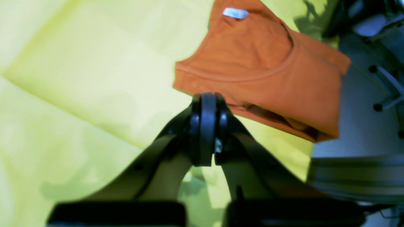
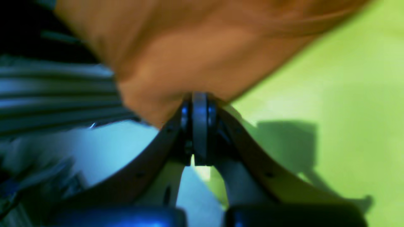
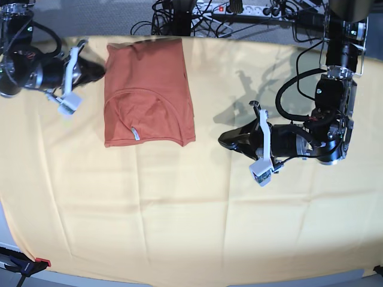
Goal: Fold the T-shirt properly
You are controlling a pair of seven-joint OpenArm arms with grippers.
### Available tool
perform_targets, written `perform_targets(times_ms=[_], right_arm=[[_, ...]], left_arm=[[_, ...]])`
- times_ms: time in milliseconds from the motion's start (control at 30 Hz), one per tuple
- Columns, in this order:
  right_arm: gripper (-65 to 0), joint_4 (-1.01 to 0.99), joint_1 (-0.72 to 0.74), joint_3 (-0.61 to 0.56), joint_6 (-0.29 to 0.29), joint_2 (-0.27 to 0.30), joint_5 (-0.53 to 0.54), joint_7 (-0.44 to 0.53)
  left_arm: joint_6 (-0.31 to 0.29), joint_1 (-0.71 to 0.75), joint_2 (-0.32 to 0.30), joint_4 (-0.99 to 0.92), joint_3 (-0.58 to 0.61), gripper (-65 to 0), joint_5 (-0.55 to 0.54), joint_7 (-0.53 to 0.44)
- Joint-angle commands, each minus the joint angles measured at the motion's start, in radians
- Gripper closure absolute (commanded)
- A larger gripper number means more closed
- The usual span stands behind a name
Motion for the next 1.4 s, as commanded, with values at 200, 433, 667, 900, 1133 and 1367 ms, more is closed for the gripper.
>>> perform_targets(times_ms=[200,433,667,900,1133,1367], right_arm=[[0.0,0.036,0.007,0.3,0.006,0.005,0.22,-0.013],[0.0,0.039,-0.062,0.401,0.006,-0.002,0.22,-0.013],[0.0,0.039,-0.174,0.482,0.006,-0.002,0.22,-0.013],[0.0,0.04,-0.363,0.536,-0.002,-0.002,0.22,-0.013],[0.0,0.039,-0.611,0.536,0.006,-0.018,0.22,-0.013],[0.0,-0.027,-0.838,0.521,0.006,-0.106,0.22,-0.013]], left_arm=[[-0.005,-0.019,-0.009,0.015,-0.009,0.0,-0.21,0.156],[-0.005,0.004,-0.066,0.016,-0.036,0.0,-0.341,0.156],[0.007,0.188,-0.141,0.114,-0.174,0.0,-0.341,0.156],[0.045,0.526,-0.246,0.335,-0.363,0.0,-0.341,0.156],[0.068,0.951,-0.244,0.435,-0.562,0.0,-0.341,0.156],[0.001,1.321,-0.078,0.431,-0.61,0.0,-0.287,0.156]])
